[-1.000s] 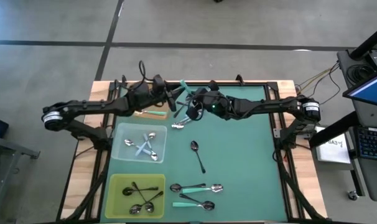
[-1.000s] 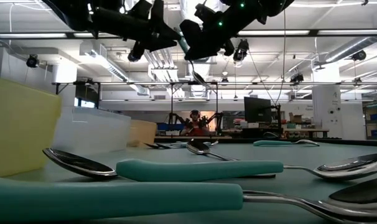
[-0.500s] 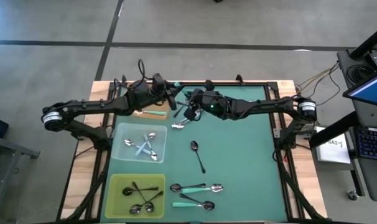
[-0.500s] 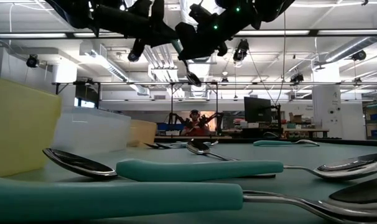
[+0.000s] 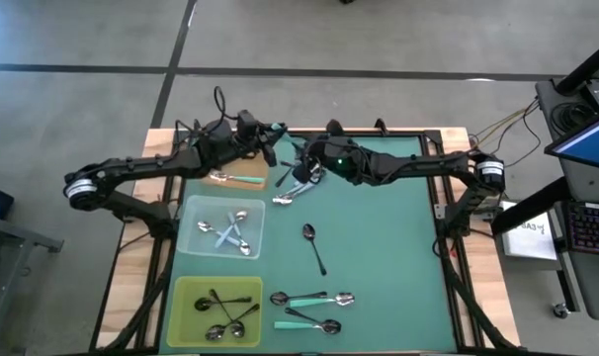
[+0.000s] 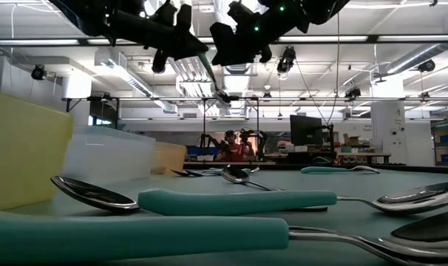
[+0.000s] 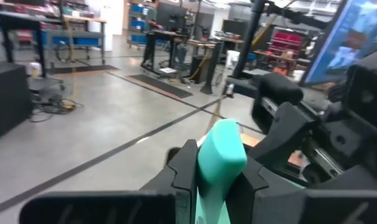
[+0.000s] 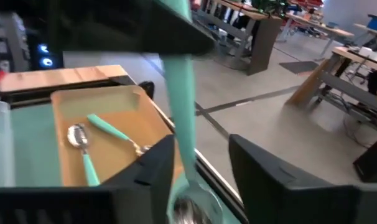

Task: Sort silverware by color (type)
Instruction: Put the green spoon into the orange bin

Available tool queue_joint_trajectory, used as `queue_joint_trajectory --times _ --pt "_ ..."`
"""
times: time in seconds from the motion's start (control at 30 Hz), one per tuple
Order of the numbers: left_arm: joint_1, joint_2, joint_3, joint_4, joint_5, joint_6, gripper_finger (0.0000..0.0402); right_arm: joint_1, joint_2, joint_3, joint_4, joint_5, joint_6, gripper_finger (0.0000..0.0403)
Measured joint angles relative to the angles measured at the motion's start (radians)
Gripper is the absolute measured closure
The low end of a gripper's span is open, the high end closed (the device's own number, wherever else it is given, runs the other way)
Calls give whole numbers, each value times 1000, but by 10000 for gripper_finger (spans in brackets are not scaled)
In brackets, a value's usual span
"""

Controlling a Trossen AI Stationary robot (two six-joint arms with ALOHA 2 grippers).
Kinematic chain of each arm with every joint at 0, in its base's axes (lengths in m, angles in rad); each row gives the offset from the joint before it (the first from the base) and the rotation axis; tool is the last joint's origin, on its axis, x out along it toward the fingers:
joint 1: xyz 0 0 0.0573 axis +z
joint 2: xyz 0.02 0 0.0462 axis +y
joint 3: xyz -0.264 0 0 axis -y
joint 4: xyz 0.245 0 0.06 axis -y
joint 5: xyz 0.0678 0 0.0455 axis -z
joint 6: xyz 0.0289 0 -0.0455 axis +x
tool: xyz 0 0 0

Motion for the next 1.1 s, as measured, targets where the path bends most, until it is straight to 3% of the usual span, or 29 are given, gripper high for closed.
queue_joint_trajectory --times 0.13,0.27,0.47,0.7,0.9,1.1 --pt "68 -25 0 -92 4 8 372 -12 -1 10 -55 2 -11 220" --pt "149 -63 0 -277 2 51 372 -32 -7 34 -202 0 1 207" --pt "243 -143 0 -564 -86 136 372 -71 -5 54 -399 1 69 218" --pt "262 -188 0 -758 -373 292 372 -122 -4 54 -458 2 94 234" --pt "261 -138 0 -911 -412 281 370 -158 -4 54 -458 -2 94 239" --pt "261 -67 0 -945 -426 279 363 -174 -4 54 -458 -1 96 241"
